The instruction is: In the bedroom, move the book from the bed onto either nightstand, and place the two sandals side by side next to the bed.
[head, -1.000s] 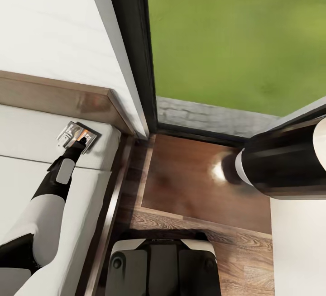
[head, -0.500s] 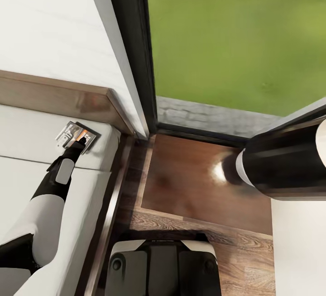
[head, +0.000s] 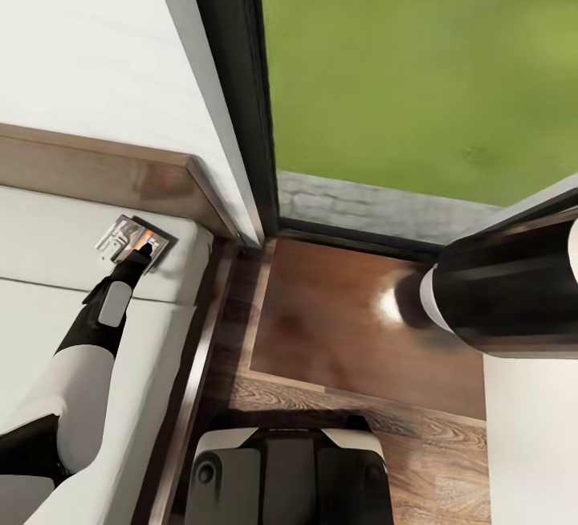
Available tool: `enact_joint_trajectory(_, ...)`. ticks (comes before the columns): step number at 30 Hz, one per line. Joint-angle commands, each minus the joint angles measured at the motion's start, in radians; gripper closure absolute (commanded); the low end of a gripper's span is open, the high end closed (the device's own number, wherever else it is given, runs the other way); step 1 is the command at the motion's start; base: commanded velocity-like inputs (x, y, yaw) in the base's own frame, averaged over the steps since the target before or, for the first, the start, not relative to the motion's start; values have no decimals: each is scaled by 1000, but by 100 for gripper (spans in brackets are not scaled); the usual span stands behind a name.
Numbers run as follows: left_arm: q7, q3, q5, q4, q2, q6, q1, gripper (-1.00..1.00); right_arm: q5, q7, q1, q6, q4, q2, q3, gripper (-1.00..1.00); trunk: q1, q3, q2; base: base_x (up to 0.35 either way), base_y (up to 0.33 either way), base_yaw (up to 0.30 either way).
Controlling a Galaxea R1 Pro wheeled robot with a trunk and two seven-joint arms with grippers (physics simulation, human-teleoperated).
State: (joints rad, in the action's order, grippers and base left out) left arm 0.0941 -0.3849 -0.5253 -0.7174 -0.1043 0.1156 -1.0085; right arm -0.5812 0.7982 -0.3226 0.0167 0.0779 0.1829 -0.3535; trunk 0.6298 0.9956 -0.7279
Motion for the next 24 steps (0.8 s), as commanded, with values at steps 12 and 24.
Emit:
enact_joint_trajectory(12, 4, 0, -9, -2, -1, 5, 0, -100, -9, 6, -1, 2, 3, 0, -9, -100, 46, 38, -85, 0, 0, 0)
enact_joint_trajectory(24, 8, -72, -7, -2, -3, -3, 1, -100, -9, 6, -2, 1, 3, 0, -9, -100, 46, 38, -85, 0, 0, 0)
